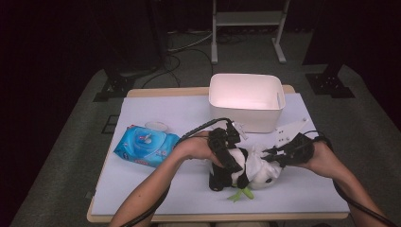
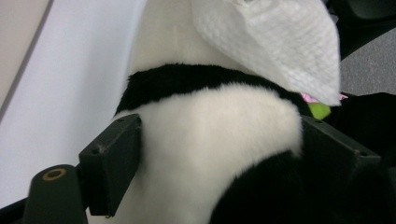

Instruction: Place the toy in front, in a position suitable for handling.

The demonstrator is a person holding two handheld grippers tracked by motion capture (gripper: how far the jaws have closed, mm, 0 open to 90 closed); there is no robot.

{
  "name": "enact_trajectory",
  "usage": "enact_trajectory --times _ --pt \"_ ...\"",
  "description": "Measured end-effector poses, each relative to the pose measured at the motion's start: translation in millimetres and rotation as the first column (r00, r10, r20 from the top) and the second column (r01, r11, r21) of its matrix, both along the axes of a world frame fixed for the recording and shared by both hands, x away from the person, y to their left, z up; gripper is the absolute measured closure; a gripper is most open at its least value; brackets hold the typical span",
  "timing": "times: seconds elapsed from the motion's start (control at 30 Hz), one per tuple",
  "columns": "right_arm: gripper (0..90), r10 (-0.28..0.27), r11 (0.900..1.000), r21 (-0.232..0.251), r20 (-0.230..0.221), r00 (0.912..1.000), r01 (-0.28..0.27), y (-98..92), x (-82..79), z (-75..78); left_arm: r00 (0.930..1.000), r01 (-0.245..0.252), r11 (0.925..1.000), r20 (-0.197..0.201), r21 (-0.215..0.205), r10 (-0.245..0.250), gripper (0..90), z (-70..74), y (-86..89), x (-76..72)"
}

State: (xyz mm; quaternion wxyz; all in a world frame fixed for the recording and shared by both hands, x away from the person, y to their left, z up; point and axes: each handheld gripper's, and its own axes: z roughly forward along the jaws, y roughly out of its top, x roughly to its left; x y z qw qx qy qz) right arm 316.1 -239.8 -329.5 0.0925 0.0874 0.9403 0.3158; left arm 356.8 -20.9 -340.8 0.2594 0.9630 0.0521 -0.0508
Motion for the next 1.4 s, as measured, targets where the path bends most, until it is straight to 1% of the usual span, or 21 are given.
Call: enact_trajectory --times 0.03,0.13,0.23,0.3,0.37,0.43,0.6,0.67,0.9,0.93,0.97,1.0,1.07,1.13,1.17,1.23,1.27,1.3,1.33,1.37,1.4 --pt "80.1 -0.003 1.000 0.003 -0.003 1.0000 0.003 -0.2 0.3 -0.3 0.9999 0.008 1.0000 0.011 0.005 -0.008 16.2 -3.4 -3.6 -0.1" --pt "80.1 -0.005 1.000 0.012 -0.009 1.0000 0.005 -1.7 1.3 -1.8 0.9998 0.011 0.9999 0.016 -0.003 -0.011 17.0 -5.6 -5.4 0.3" --pt "80.0 -0.016 0.999 0.031 -0.012 0.9998 0.016 -6.0 2.4 -3.0 0.9992 0.019 0.9997 0.036 -0.018 -0.018 27.1 -3.8 -2.5 1.4" --pt "79.7 -0.032 0.998 0.058 -0.016 0.9994 0.032 -10.0 5.2 -3.0 0.9986 0.019 0.9994 0.051 -0.027 -0.017 33.2 -0.5 -0.1 2.4" --pt "79.1 -0.043 0.996 0.077 -0.017 0.9989 0.044 -12.8 8.7 -1.9 0.9988 0.013 0.9994 0.048 -0.032 -0.011 35.1 1.1 1.0 4.4" --pt "79.2 -0.050 0.996 0.078 -0.017 0.9986 0.051 -14.1 11.8 0.1 0.9992 0.010 0.9989 0.038 -0.045 -0.008 36.7 1.8 2.3 7.8" --pt "79.1 -0.056 0.995 0.084 -0.024 0.9982 0.058 -16.4 21.5 5.0 0.9988 0.011 0.9986 0.048 -0.052 -0.009 39.5 7.9 3.6 14.8" --pt "79.0 -0.064 0.994 0.082 -0.025 0.9977 0.066 -17.2 25.4 6.9 0.9987 0.012 0.9988 0.051 -0.047 -0.009 39.6 10.3 2.6 18.1" --pt "79.0 -0.096 0.992 0.079 -0.027 0.9950 0.098 -20.7 43.0 12.4 0.9957 0.022 0.9993 0.091 -0.031 -0.019 40.3 20.2 -4.5 33.4" --pt "79.0 -0.105 0.991 0.079 -0.029 0.9941 0.107 -21.2 44.5 13.0 0.9956 0.023 0.9994 0.092 -0.027 -0.020 40.3 21.5 -5.3 36.4" --pt "79.0 -0.103 0.991 0.082 -0.027 0.9943 0.105 -22.2 47.6 13.5 0.9963 0.021 0.9993 0.084 -0.031 -0.019 40.3 22.3 -6.0 40.0" --pt "79.0 -0.115 0.989 0.092 -0.034 0.9928 0.117 -22.7 49.8 13.5 0.9970 0.019 0.9992 0.076 -0.035 -0.016 40.3 22.1 -6.6 43.6" --pt "79.0 -0.122 0.988 0.096 -0.032 0.9920 0.125 -23.2 54.6 11.6 0.9976 0.013 0.9993 0.069 -0.035 -0.010 40.2 19.3 -7.7 48.6" --pt "79.1 -0.125 0.987 0.098 -0.041 0.9913 0.128 -23.0 57.0 8.1 0.9984 0.012 0.9992 0.056 -0.038 -0.010 39.8 13.9 -7.0 49.2" --pt "79.2 -0.120 0.987 0.100 -0.054 0.9913 0.125 -22.8 57.2 4.9 0.9985 0.012 0.9993 0.054 -0.036 -0.010 39.5 12.6 -6.1 49.0" --pt "79.6 -0.110 0.987 0.109 -0.065 0.9917 0.117 -22.1 56.2 1.2 0.9990 0.007 0.9991 0.044 -0.041 -0.006 38.5 9.6 -2.9 46.9" --pt "79.7 -0.103 0.988 0.112 -0.071 0.9921 0.110 -20.9 54.8 -0.4 0.9990 0.008 0.9993 0.043 -0.036 -0.007 37.1 9.0 -2.2 45.5" --pt "79.7 -0.098 0.988 0.109 -0.077 0.9922 0.106 -19.7 53.7 -0.7 0.9987 0.013 0.9994 0.049 -0.032 -0.011 36.3 8.0 -1.1 42.9" --pt "79.9 -0.091 0.990 0.103 -0.075 0.9930 0.098 -17.4 51.7 -1.0 0.9985 0.013 0.9992 0.054 -0.039 -0.011 35.6 7.4 0.1 40.7" --pt "79.9 -0.082 0.992 0.087 -0.063 0.9946 0.087 -14.8 49.4 -1.1 0.9989 0.005 0.9989 0.046 -0.047 -0.003 34.0 6.9 1.1 38.4" --pt "79.9 -0.081 0.994 0.073 -0.060 0.9950 0.085 -12.4 46.8 -0.3 0.9989 0.005 0.9989 0.047 -0.046 -0.003 31.3 6.9 1.8 36.4"
